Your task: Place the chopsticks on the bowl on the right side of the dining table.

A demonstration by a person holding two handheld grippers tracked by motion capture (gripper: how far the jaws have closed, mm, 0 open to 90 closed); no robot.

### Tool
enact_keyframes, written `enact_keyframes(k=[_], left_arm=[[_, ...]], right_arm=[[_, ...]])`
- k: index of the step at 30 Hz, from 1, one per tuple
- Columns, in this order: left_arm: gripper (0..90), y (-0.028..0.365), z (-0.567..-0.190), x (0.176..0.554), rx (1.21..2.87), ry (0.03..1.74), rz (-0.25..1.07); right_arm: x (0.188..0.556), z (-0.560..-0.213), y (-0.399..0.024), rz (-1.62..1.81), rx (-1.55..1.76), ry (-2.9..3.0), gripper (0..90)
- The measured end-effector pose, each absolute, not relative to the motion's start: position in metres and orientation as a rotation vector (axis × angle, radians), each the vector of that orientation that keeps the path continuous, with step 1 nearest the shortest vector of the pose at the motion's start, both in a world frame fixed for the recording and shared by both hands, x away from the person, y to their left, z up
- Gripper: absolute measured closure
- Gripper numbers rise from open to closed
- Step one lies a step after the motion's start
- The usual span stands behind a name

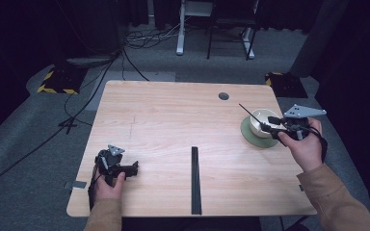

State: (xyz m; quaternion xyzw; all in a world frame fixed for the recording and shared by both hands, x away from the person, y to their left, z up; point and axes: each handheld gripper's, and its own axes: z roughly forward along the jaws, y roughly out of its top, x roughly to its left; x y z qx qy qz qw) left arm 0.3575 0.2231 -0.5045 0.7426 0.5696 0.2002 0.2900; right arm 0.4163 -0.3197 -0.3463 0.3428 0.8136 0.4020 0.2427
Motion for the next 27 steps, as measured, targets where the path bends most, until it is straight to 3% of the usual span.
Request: enact_keyframes(k=[16, 27], left_arm=[[0.1, 0.223, -0.504, 0.357, 1.982, 1.520, 0.537], [0.1, 0.223, -0.505, 0.358, 1.981, 1.520, 0.539]], right_arm=[[0.370, -0.343, -0.265, 1.229, 0.776, 2.340, 50.8], [0.363, -0.360, -0.230, 1.275, 0.716, 2.416, 46.1]])
